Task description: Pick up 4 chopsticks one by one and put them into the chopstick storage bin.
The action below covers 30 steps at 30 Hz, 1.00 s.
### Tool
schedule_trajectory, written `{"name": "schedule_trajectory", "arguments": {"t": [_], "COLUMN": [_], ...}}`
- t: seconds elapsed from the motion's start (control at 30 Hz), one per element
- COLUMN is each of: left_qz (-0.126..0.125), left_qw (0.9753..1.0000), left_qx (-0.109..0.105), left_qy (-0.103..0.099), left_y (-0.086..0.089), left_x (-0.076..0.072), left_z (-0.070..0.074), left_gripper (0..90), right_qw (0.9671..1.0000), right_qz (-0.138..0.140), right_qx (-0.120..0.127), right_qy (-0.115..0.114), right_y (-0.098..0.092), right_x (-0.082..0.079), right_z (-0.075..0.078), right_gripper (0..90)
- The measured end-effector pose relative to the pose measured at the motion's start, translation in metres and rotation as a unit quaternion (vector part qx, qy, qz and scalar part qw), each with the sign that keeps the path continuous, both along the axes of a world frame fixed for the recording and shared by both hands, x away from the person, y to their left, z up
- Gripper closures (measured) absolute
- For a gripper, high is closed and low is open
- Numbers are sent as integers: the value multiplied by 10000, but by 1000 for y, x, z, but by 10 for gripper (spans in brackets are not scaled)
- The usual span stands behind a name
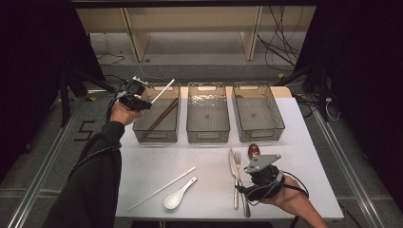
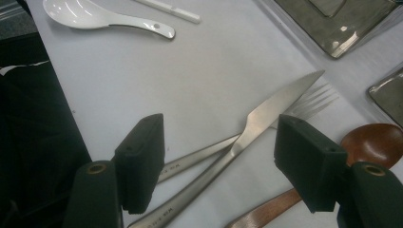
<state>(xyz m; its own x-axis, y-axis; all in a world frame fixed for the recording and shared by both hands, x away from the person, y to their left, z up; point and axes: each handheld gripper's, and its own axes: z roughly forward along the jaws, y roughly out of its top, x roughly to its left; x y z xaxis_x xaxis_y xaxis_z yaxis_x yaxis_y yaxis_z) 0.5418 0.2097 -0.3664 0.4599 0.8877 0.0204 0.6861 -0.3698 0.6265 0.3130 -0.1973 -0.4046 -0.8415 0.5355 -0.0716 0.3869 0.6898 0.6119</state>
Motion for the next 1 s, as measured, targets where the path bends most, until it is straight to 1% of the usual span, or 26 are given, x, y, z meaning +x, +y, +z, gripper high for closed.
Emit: {"name": "schedule_trajectory", "arguments": {"t": [0.2,0.27,0.4,0.53,0.67,0.73,0.8,0.83,0.87,0.9,0.93,1.0], "left_qz": [25,28,-9,-16,33,4,-52,-38,35,88,82,126], "left_qw": [10000,9999,9999,9999,9998,9998,9998,9998,9999,9999,9999,9999], "left_qx": [-11,-90,-2,-6,-3,23,-15,10,47,-36,-126,-72], "left_qy": [82,110,141,172,201,205,198,200,134,56,21,-76], "left_y": [-1,-1,-4,-6,-5,-5,-5,-5,-5,-4,-4,-4], "left_x": [4,5,9,11,13,14,14,15,14,14,14,13], "left_z": [-9,-12,-17,-21,-25,-28,-31,-33,-33,-33,-31,-27], "left_gripper": [849,849,849,848,847,845,840,834,808,749,690,571], "right_qw": [10000,10000,10000,10000,10000,10000,10000,10000,10000,10000,10000,10000], "right_qz": [4,-7,10,-13,-4,-11,-4,-2,5,10,20,14], "right_qx": [-1,-2,3,-1,8,18,27,22,20,11,5,14], "right_qy": [-12,-20,-12,-18,-25,-20,-22,-23,-6,-15,-6,-4], "right_y": [-1,-1,-1,-2,-2,-3,-3,-2,-2,-2,-2,-2], "right_x": [0,0,-1,-1,-1,-1,-1,-1,-1,-1,-1,-1], "right_z": [0,0,1,1,1,1,2,1,1,1,1,0], "right_gripper": [353,353,353,353,353,353,353,353,353,353,353,353]}}
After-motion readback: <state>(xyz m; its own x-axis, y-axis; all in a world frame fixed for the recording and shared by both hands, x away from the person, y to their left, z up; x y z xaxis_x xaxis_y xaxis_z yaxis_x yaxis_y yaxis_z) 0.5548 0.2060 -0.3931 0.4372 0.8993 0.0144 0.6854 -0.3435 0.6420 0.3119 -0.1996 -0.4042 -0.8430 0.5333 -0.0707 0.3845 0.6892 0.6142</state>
